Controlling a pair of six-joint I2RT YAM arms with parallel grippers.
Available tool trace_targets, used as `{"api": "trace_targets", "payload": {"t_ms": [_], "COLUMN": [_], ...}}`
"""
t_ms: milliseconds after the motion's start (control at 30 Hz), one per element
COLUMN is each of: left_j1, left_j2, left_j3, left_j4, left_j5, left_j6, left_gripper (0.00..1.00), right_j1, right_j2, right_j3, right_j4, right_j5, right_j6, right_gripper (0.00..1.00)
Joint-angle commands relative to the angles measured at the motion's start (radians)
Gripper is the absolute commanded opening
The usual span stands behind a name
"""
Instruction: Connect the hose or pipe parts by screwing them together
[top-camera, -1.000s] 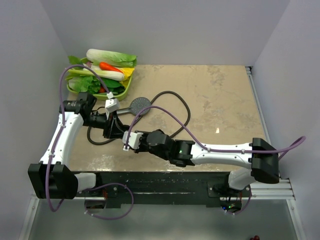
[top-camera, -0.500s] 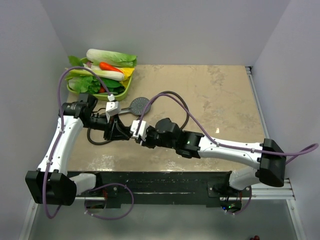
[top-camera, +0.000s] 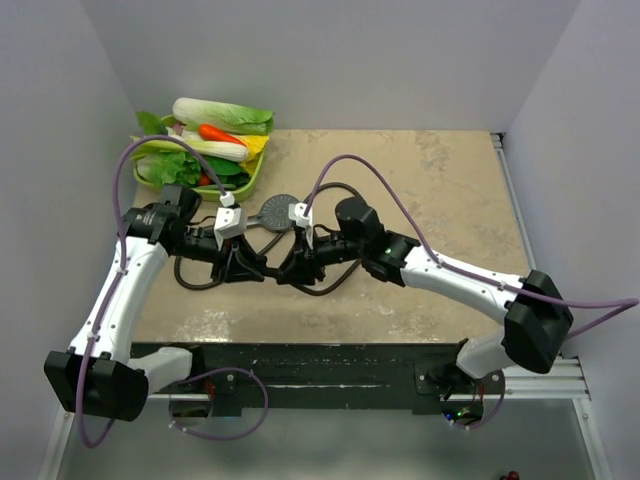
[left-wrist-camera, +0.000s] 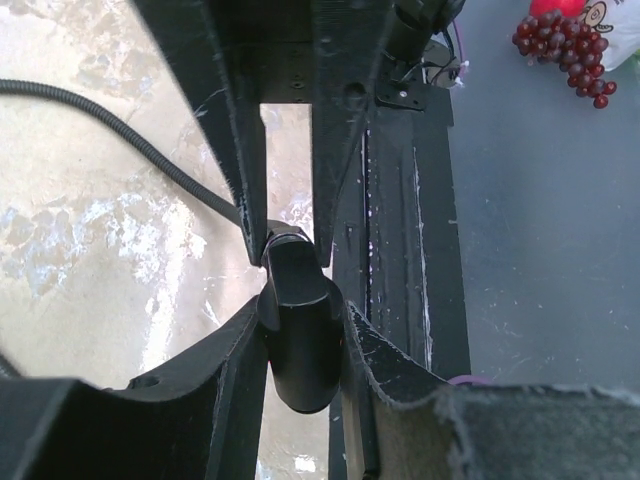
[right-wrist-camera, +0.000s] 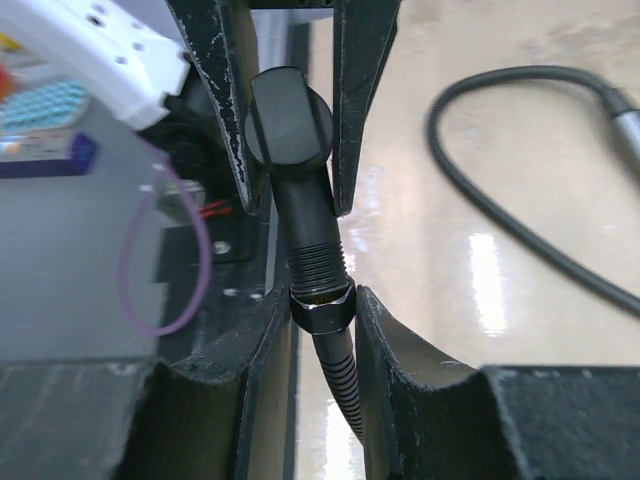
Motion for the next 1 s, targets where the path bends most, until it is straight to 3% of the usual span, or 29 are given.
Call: {"api": "trace_targets", "payload": {"t_ms": [0, 267, 433, 533, 567, 600, 633, 700, 900, 967], "left_j1": [-0.054, -0.083, -0.091, -0.095, -0.097, -0.098, -0.100, -0.103, -0.109, -0.109], "left_j2": [-0.001, -0.004, -0.008, -0.011, -0.011, -0.013, -0.013, -0.013, 0.002, 0.010], "left_j3": [0.012, 0.017, 0.016, 0.016, 0.016, 0.016, 0.014, 0.012, 0.011, 0.031], "left_j4": [-0.015, -0.015, -0.015, -0.015, -0.015, -0.015, -0.015, -0.015, -0.015, -0.015], "left_j5": [0.006, -0.006, -0.022, -0.034, -0.037, -0.046, -0.052, -0.068, -0.074, -0.075], "left_j6": [0.005, -0.007, -0.008, -0.011, -0.013, -0.016, -0.015, -0.019, -0.028, -0.031], "left_gripper": [0.00, 0.00, 0.00, 0.00, 0.00, 0.00, 0.00, 0.00, 0.00, 0.00], "right_j1": [-0.043, -0.060, -0.078, -0.087, -0.089, -0.092, -0.092, -0.090, -0.028, 0.015], "right_j2": [0.032, 0.140, 0.181, 0.184, 0.172, 0.160, 0.147, 0.115, -0.029, -0.055], "right_j3": [0.143, 0.270, 0.273, 0.275, 0.273, 0.276, 0.301, 0.325, 0.217, 0.175], "right_j4": [0.286, 0.255, 0.399, 0.391, 0.357, 0.296, 0.099, -0.055, -0.168, -0.206], "right_j5": [-0.337, -0.514, -0.612, -0.624, -0.580, -0.551, -0.513, -0.393, -0.010, 0.206], "right_j6": [0.159, 0.256, 0.427, 0.452, 0.426, 0.298, 0.201, -0.006, -0.279, -0.338], "right_gripper": [0.00, 0.00, 0.00, 0.00, 0.00, 0.00, 0.00, 0.00, 0.00, 0.00]}}
